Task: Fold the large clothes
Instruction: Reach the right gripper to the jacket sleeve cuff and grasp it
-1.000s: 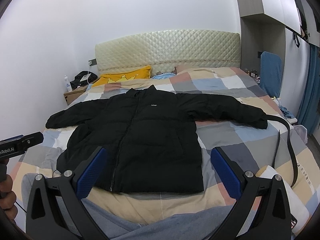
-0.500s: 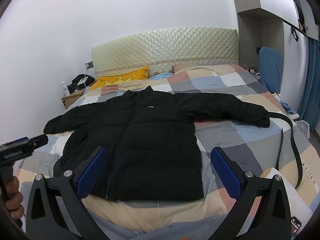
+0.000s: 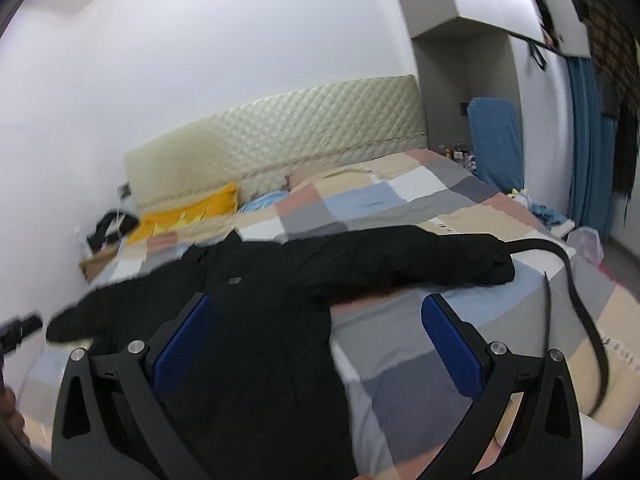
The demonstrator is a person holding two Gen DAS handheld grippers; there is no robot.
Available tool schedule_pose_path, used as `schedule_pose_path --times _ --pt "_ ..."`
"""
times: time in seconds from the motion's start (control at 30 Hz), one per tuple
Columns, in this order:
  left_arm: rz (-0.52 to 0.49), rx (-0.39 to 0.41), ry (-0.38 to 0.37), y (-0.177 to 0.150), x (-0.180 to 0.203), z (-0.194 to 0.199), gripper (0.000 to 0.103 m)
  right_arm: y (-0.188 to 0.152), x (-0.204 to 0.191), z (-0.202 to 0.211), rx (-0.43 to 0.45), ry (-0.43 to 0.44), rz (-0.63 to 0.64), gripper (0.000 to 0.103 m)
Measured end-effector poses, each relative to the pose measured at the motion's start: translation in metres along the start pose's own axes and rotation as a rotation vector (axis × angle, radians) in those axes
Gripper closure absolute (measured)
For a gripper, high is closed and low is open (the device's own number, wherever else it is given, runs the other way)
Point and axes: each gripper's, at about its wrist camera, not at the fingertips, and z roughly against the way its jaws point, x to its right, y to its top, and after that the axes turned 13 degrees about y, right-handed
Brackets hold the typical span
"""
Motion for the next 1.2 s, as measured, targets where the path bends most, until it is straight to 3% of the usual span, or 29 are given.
schedule_pose_path --times 0.17,0.27,0.47,0.67,0.8,1.03,1.2 --pt "0.035 -0.05 -0.058 -0.002 0.004 -0.032 0.003 0.021 0.039 -0.033 0.048 -0.12 -0.047 0.0" --pt "0.018 -0.077 -0.053 -0.01 0.015 -0.052 0.003 0.033 0.061 -0.063 0.057 -0.187 -0.071 0.0" --pt "0.023 -0.101 -0.043 -0.017 0.022 -0.078 0.003 0.043 0.092 -0.114 0.019 -0.248 -0.085 0.0" --pt "0.001 -0.075 0.006 -0.02 0.015 -0.092 0.003 0.045 0.133 -0.161 -0.006 -0.273 -0.09 0.0" --pt "0.001 -0.098 0.016 -0.024 0.01 -0.105 0.003 0.04 0.162 -0.185 0.005 -0.316 -0.068 0.0" --pt "0.009 -0.154 0.024 -0.034 0.006 -0.13 0.003 0.01 0.215 -0.222 -0.069 -0.395 -0.105 0.0" --pt "-0.007 -0.196 0.04 -0.043 0.007 -0.147 0.003 -0.012 0.27 -0.218 -0.036 -0.411 -0.313 0.001"
